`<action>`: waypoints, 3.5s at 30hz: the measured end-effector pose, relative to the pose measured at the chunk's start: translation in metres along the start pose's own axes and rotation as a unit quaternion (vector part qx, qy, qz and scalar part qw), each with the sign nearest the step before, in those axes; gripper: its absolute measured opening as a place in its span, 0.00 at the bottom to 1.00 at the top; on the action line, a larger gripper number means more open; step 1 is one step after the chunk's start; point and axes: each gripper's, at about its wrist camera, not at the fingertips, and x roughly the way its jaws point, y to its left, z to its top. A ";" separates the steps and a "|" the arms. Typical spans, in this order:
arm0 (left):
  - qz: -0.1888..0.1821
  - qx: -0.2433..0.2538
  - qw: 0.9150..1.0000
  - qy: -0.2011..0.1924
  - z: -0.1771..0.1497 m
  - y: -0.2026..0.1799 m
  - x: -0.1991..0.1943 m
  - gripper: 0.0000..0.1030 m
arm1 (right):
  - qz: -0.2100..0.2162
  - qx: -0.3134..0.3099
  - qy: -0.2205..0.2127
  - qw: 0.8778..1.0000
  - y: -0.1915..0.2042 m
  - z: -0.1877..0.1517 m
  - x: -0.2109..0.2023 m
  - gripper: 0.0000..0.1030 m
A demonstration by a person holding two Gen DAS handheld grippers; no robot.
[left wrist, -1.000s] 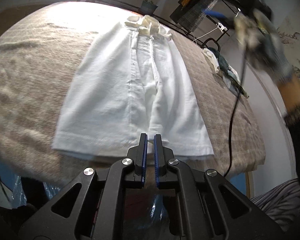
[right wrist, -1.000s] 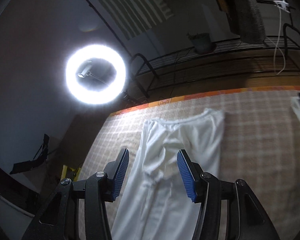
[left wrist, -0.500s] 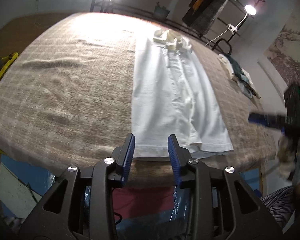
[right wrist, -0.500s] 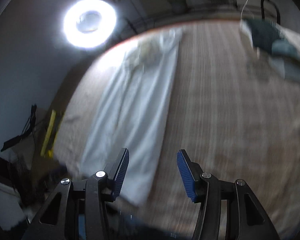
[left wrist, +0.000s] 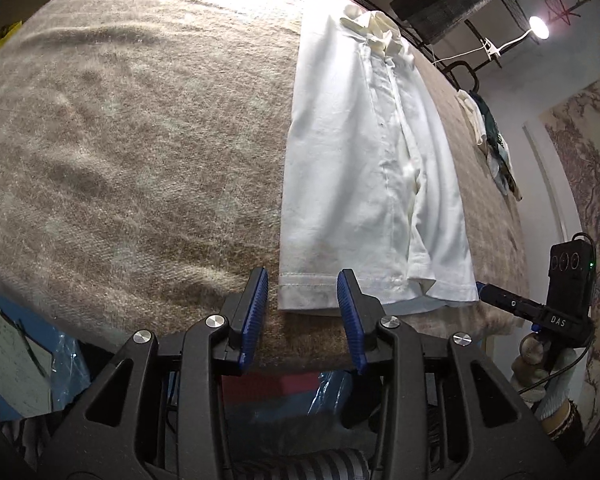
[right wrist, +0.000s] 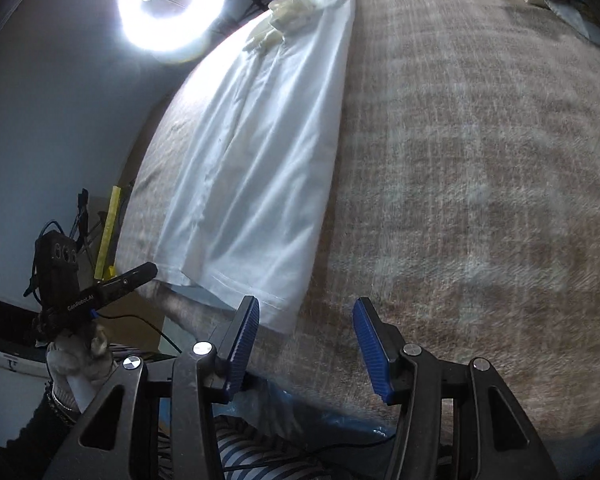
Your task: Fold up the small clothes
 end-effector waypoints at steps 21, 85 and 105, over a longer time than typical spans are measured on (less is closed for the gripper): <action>0.005 0.023 1.000 -0.011 -0.003 -0.007 -0.002 0.02 | 0.044 -0.002 -0.008 0.999 0.001 -0.008 -0.012 0.00; 0.065 0.147 0.987 -0.003 0.132 -0.052 0.047 0.05 | 0.009 -0.105 -0.043 0.994 0.028 0.131 0.023 0.21; 0.110 0.123 0.986 -0.032 0.172 -0.052 0.079 0.05 | -0.094 -0.112 -0.072 0.987 0.031 0.171 0.048 0.28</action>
